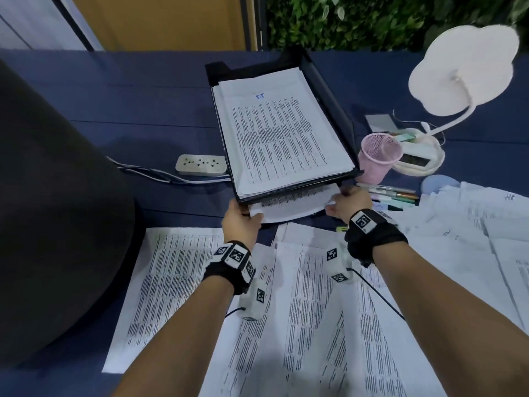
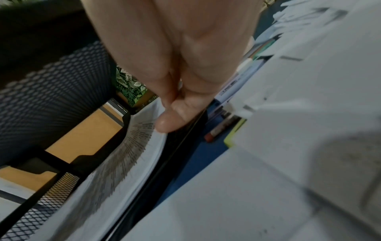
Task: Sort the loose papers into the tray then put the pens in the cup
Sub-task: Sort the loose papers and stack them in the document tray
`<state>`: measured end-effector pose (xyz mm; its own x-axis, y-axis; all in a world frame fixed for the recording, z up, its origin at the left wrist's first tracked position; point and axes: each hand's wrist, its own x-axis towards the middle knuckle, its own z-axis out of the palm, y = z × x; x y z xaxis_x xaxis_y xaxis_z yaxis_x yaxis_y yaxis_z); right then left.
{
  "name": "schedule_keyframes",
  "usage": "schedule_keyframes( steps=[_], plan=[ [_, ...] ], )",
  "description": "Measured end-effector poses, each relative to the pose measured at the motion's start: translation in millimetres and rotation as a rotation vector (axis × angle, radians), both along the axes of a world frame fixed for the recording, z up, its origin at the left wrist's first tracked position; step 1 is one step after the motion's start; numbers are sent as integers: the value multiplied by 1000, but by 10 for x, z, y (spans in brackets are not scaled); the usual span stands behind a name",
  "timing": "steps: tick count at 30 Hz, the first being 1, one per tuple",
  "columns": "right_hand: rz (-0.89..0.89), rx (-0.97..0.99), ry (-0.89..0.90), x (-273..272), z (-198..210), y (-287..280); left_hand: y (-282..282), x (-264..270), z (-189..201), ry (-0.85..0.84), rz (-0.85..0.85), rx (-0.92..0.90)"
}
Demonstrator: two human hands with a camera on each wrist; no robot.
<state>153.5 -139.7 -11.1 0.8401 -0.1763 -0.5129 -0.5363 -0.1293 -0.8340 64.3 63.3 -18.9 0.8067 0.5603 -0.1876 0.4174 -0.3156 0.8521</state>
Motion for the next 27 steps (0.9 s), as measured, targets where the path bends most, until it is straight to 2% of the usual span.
schedule_keyframes(
  steps=[2, 4, 6, 9, 11, 13, 17, 20, 23, 27],
  plan=[
    [-29, 115, 80, 45, -4, -4, 19, -17, -49, 41, -92, 163],
    [27, 102, 104, 61, -34, -49, 33, -58, -80, 91, -227, 277],
    [66, 18, 65, 42, -35, -51, 59, -90, -107, 173, -356, 443],
    [30, 115, 26, -18, -68, -28, 113, -91, -115, 268, -516, 614],
    [60, 11, -50, -69, -115, -34, 151, -113, -89, 288, -578, 606],
    [110, -127, -97, -134, -129, -63, 182, -178, -65, 239, -592, 539],
    [168, -271, -127, -398, -145, -72, 250, -427, 22, 140, -488, 438],
    [257, -395, -145, -699, -101, -35, 340, -662, 32, 253, -409, 440],
    [369, -493, -126, -970, -43, -23, 376, -878, -46, 431, -464, 410],
    [486, -638, -81, -1207, -86, -96, 236, -1074, -118, 415, -482, 254]
  ],
)
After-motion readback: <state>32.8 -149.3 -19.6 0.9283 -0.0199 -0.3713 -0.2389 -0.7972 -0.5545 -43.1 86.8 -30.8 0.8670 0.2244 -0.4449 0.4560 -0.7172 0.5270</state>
